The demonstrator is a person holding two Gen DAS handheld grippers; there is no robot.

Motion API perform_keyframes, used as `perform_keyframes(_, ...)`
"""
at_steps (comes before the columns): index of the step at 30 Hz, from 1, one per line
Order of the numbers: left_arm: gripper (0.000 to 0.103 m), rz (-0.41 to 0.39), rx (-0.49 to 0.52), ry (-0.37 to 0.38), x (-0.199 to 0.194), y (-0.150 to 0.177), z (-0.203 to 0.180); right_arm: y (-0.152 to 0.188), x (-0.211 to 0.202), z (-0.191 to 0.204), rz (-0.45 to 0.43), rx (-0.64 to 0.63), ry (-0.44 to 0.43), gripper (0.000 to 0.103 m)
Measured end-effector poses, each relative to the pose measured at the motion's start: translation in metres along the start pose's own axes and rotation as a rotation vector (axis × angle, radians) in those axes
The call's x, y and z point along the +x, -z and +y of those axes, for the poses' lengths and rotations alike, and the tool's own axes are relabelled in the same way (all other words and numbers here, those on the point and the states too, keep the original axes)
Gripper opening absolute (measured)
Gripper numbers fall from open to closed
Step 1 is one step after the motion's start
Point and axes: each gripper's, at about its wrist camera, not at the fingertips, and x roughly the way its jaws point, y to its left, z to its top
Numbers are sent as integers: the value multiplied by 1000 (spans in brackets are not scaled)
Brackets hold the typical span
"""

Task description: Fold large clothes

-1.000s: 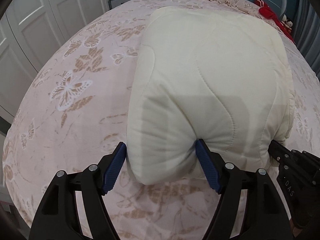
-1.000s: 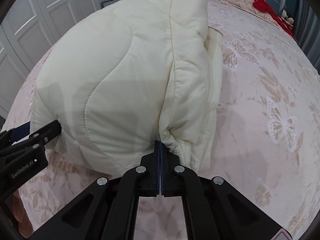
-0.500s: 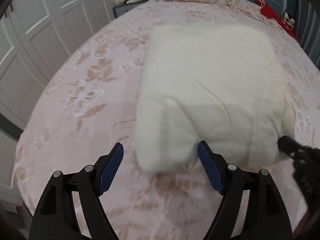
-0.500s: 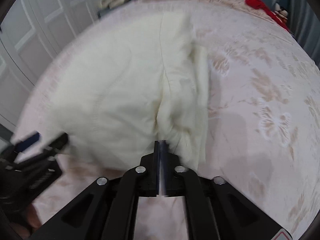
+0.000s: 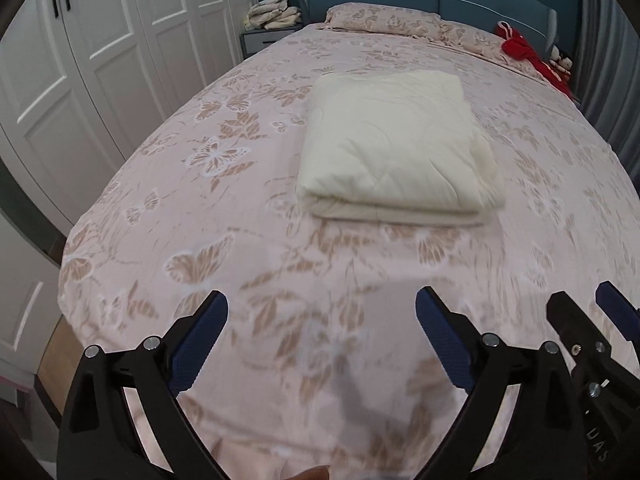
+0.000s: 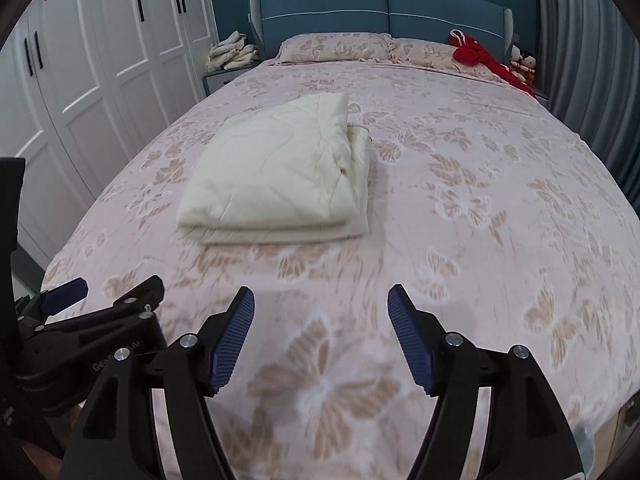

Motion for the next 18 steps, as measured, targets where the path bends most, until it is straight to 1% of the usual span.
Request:
perform_keyframes(4, 93, -12, 15, -24, -11, 15, -1, 17, -12, 4, -5, -4, 16, 68)
perform_keyframes(9, 93, -15, 18, -47, -16, 30, 2, 32, -16, 9, 2, -6, 27, 68)
perform_keyframes(18, 93, -38, 24, -75, -26, 41, 6, 39, -24, 14, -13, -16, 38, 68)
